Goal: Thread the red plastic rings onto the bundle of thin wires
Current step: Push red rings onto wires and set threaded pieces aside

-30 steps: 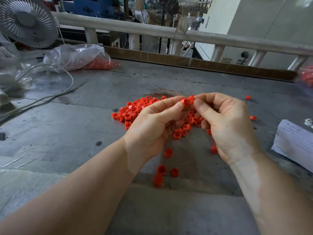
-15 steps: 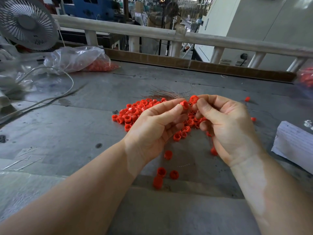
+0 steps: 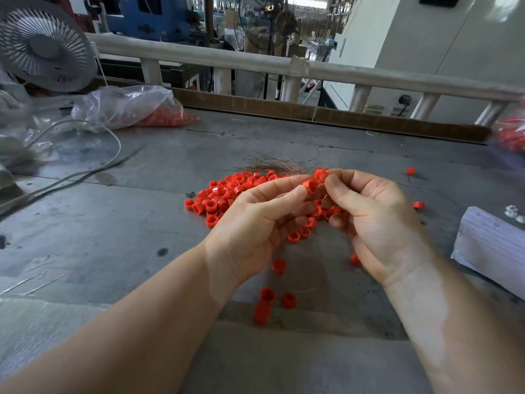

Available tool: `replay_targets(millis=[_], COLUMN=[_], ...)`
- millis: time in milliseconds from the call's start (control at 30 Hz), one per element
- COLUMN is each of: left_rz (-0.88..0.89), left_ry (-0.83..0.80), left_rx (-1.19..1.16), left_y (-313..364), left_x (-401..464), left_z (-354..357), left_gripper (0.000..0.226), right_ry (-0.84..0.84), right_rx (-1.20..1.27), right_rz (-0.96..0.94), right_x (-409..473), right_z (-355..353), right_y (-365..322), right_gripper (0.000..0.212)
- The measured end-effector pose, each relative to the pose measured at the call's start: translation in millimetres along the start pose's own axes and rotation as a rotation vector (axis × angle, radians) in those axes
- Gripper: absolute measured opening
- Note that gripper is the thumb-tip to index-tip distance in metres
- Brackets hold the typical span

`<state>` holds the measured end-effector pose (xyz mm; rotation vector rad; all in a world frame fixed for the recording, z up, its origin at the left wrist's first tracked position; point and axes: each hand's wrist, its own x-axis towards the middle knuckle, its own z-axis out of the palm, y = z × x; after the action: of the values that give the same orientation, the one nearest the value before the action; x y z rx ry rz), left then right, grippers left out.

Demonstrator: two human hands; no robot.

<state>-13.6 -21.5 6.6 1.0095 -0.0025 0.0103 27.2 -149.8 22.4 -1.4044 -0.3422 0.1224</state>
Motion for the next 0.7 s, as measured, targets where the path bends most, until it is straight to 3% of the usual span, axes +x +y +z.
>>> replay_targets(millis=[367,700], left_rz=[0.002,-0.008], left_ry=[0.040,0.052], left_rx=[-0.010,-0.017], left_y=[-0.3,-0.4], left_x=[0.5,0.4], left_z=[0.4,2.0], left_gripper=[0.035,0.029], right_ry=[-0.038,-0.018], right_rx=[-0.033,0.107], right_rz=[-0.033,0.128], right_x=[0.9,0.0], right_z=[-1.6,-1.8], right_y=[0.7,-1.2], right_gripper=[0.031,0.008])
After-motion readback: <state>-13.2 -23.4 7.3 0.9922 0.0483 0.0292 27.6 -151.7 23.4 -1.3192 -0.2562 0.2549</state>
